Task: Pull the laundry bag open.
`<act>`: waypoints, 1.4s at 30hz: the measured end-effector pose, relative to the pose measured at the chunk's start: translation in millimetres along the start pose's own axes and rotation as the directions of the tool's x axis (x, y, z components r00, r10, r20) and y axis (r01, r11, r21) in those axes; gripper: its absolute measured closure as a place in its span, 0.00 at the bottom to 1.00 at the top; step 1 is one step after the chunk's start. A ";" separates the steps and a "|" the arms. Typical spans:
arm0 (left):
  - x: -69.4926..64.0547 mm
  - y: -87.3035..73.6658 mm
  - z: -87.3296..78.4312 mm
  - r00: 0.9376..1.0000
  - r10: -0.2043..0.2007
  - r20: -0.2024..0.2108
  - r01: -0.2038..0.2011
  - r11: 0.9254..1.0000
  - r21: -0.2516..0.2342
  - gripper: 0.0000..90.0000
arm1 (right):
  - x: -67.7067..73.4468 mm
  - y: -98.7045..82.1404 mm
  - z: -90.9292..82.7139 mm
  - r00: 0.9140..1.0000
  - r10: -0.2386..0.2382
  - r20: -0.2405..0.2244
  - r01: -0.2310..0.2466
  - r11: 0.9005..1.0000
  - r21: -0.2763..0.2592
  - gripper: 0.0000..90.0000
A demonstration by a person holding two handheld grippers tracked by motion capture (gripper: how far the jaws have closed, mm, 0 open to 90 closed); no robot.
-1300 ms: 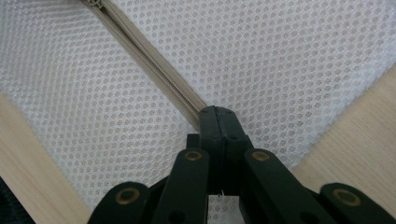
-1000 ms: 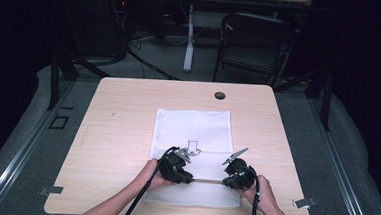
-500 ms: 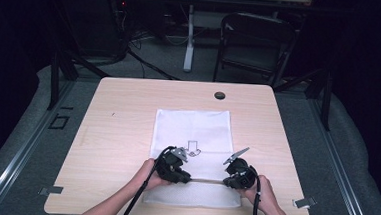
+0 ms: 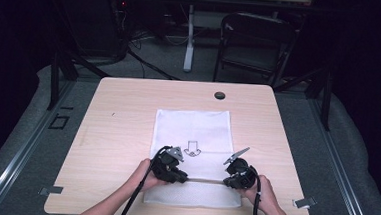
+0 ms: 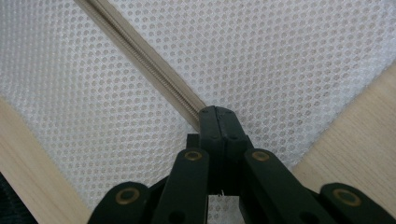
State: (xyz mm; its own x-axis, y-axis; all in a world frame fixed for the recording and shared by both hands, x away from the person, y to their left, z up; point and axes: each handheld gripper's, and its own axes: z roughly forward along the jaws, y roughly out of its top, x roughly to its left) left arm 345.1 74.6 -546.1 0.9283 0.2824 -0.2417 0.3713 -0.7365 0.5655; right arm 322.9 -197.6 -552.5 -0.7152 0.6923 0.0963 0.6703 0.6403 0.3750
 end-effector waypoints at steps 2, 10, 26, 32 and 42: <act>-0.2 -0.6 -2.1 1.000 0.007 -0.015 -0.006 1.000 0.011 0.91 | -0.1 -0.1 0.1 1.000 0.002 0.000 -0.002 1.000 -0.002 1.00; 0.4 -5.3 -7.2 1.000 0.003 -0.015 -0.002 1.000 0.005 0.91 | -0.1 -0.3 0.2 1.000 0.006 -0.001 -0.006 1.000 -0.004 1.00; 2.7 -19.3 -20.7 1.000 -0.006 -0.027 0.006 1.000 -0.009 0.90 | -0.3 -0.4 -0.2 1.000 0.003 0.001 -0.003 1.000 0.000 1.00; 3.9 -23.1 -25.2 1.000 -0.016 -0.025 0.015 1.000 -0.009 0.90 | -0.5 -0.5 -0.4 1.000 0.002 0.004 -0.002 1.000 0.003 1.00; 5.1 -30.0 -31.9 0.999 -0.019 -0.029 0.019 1.000 -0.005 0.90 | -0.6 -0.8 -0.5 1.000 0.001 0.004 -0.001 1.000 0.001 1.00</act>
State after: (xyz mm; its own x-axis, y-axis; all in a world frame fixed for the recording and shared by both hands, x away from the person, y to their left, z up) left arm 339.3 117.7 -539.1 0.9211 0.3143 -0.2297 0.3891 -0.7276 0.5650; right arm 322.6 -198.7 -552.5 -0.7137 0.6943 0.0926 0.6712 0.6402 0.3736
